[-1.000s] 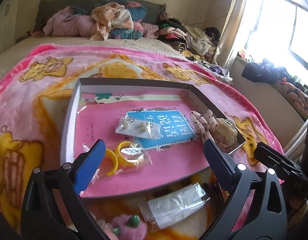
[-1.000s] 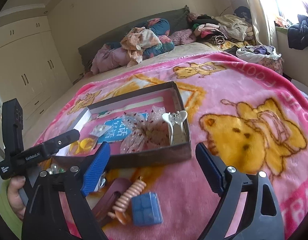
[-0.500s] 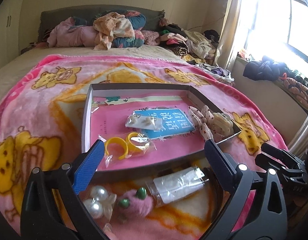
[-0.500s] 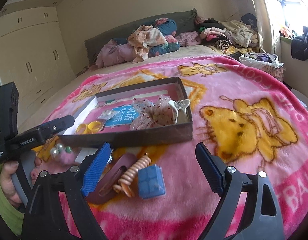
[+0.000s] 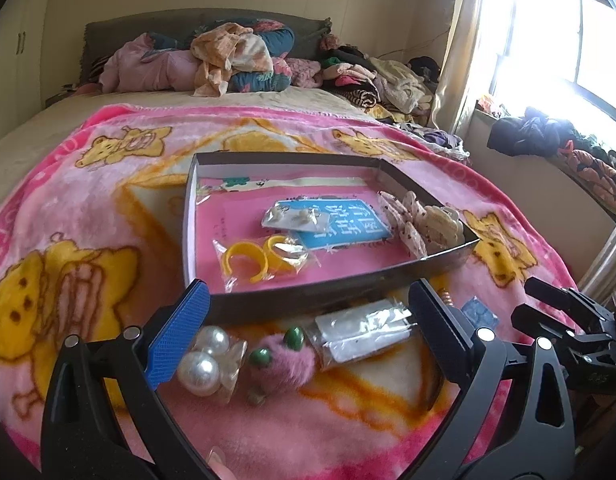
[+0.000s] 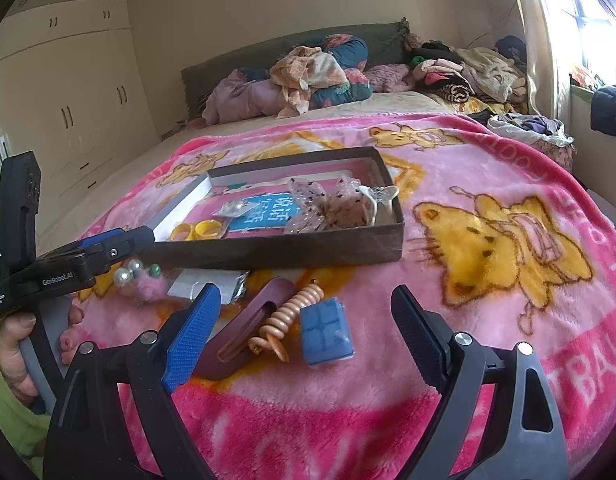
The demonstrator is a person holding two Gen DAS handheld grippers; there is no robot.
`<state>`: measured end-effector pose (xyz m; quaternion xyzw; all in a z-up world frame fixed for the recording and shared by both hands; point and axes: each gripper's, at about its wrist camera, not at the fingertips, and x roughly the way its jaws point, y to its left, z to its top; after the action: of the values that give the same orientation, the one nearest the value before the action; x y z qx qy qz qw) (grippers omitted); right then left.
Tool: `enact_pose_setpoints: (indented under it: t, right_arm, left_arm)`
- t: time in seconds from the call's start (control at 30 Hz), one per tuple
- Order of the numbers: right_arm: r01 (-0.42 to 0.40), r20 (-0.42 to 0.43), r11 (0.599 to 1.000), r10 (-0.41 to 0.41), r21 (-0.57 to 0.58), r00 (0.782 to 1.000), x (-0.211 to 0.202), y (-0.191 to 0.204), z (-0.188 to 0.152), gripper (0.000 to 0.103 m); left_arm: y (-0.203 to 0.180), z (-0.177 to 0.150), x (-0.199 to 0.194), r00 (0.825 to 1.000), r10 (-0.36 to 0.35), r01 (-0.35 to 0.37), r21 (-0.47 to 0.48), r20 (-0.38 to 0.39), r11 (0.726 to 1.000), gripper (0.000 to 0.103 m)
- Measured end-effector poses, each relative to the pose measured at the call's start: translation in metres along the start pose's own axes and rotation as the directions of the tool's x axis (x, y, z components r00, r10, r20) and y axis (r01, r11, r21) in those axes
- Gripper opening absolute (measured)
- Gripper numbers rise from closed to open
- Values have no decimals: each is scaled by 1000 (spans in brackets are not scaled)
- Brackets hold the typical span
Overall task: Organize jewelry
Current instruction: 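Withdraw both tools from the box back over the remaining jewelry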
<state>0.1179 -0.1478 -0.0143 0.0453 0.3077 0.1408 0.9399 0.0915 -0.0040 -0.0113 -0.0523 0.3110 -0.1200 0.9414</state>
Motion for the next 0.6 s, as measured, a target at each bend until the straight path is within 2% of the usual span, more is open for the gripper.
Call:
enact_pose_setpoints:
  t: [0.27,0.6]
  right_arm:
    - [-35,-33,999,34,-33,999,4,14,-4,84]
    - [-84,-101,994,77,-65,992,14,29,-11,60]
  left_arm:
    - [12,-10,-5,1000,20,-20,-6,-16,1000,91]
    - [25,-24,-8,998,42,-42,0,-37,999,91]
